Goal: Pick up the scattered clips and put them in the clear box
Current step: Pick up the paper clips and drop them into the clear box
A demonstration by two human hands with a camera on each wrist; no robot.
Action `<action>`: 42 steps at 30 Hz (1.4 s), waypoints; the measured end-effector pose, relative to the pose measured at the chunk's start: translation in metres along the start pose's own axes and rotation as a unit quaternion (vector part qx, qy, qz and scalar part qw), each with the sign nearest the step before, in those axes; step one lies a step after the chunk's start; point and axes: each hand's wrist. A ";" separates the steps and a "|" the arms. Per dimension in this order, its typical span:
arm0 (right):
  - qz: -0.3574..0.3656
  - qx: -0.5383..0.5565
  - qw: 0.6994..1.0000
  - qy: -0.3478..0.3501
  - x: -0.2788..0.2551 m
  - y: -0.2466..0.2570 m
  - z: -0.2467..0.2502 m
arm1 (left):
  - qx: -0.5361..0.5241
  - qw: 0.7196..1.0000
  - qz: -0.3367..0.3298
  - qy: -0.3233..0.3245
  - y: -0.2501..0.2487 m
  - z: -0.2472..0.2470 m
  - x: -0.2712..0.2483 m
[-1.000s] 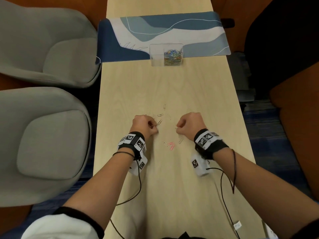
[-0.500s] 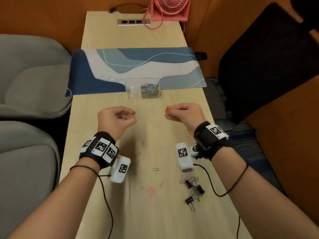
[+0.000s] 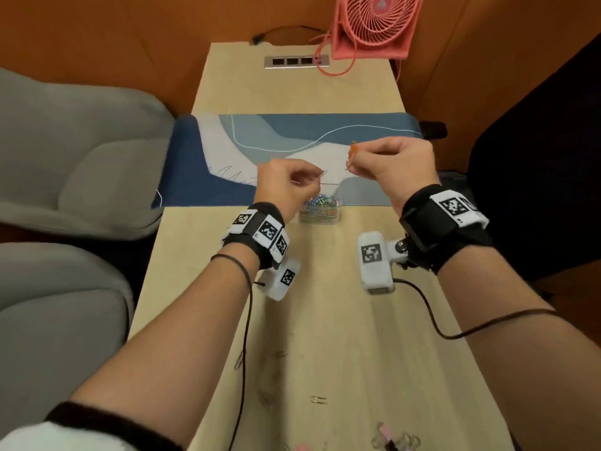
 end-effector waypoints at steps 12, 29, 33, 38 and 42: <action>-0.063 -0.038 0.997 -0.009 0.016 -0.051 -0.004 | 0.180 0.980 -0.059 0.060 0.033 -0.012 0.001; 0.157 -0.507 0.833 0.156 0.005 -0.046 -0.044 | 0.194 0.978 -0.006 0.075 0.074 0.054 -0.079; 0.210 -0.508 0.827 0.118 -0.024 -0.049 -0.036 | 0.204 0.956 0.029 0.208 0.076 0.068 -0.124; 0.171 -0.507 0.789 0.302 -0.114 -0.100 -0.028 | 0.302 0.923 0.006 0.239 0.081 0.066 -0.213; 0.126 -0.572 0.698 0.412 -0.188 -0.120 -0.026 | 0.353 0.884 -0.076 0.296 0.071 0.059 -0.272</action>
Point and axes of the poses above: each hand's wrist, its own x-axis towards the middle knuckle, its own z-axis out of the back of the hand, y = z × x, and after that the axes turned 2 degrees about z, right-handed
